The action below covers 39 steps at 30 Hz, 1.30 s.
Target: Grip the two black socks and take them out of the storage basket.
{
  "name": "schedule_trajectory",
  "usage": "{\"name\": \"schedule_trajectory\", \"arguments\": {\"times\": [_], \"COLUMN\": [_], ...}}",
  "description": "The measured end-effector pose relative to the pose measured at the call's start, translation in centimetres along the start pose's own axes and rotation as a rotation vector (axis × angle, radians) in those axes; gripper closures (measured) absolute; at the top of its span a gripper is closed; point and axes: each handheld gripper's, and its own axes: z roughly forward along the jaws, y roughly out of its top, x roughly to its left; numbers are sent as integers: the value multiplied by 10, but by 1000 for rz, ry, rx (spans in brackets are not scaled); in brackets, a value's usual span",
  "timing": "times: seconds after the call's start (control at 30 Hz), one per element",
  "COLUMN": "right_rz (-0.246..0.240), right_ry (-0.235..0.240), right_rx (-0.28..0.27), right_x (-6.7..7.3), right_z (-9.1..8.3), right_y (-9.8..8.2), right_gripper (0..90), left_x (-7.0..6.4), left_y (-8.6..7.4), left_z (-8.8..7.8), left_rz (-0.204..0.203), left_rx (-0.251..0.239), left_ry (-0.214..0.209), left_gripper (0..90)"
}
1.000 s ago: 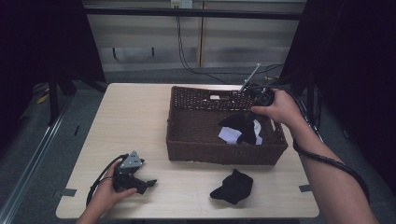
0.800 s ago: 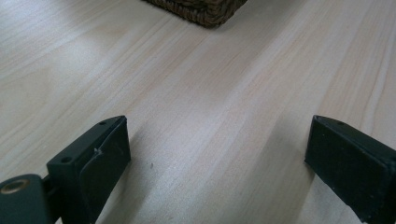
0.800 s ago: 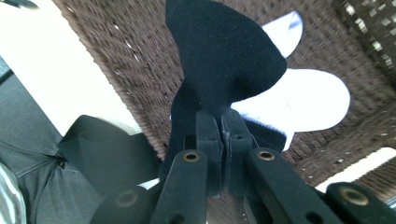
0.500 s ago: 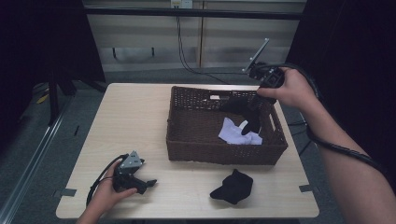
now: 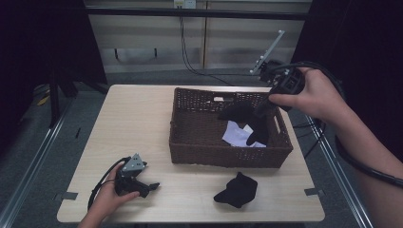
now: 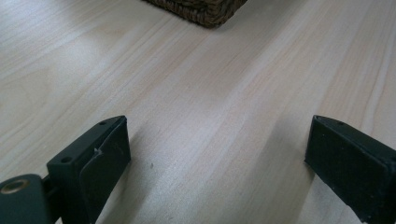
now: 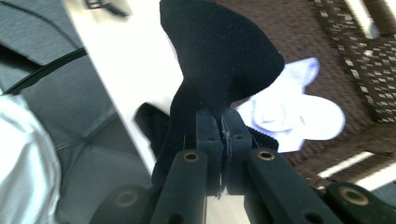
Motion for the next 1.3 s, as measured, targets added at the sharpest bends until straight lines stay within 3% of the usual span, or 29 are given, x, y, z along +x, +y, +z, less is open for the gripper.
{"name": "schedule_trajectory", "arguments": {"times": [0.2, 0.37, 0.77, 1.3], "right_rz": [-47, -69, -80, -78], "right_ry": [22, 69, 127, 135], "right_rx": [19, 34, 94, 91], "right_x": [24, 31, 28, 25], "right_z": [9, 29, 98, 149], "right_y": [-10, -18, -25, -19], "right_gripper": [879, 879, 878, 877], "left_x": [0, 0, 0, 0], "left_y": [0, 0, 0, 0], "left_z": [0, 0, 0, 0], "left_rz": [5, 5, 5, 4], "left_rx": [0, -1, 0, -3], "left_ry": [2, 2, 2, 3], "left_gripper": [61, 61, 61, 61]}}
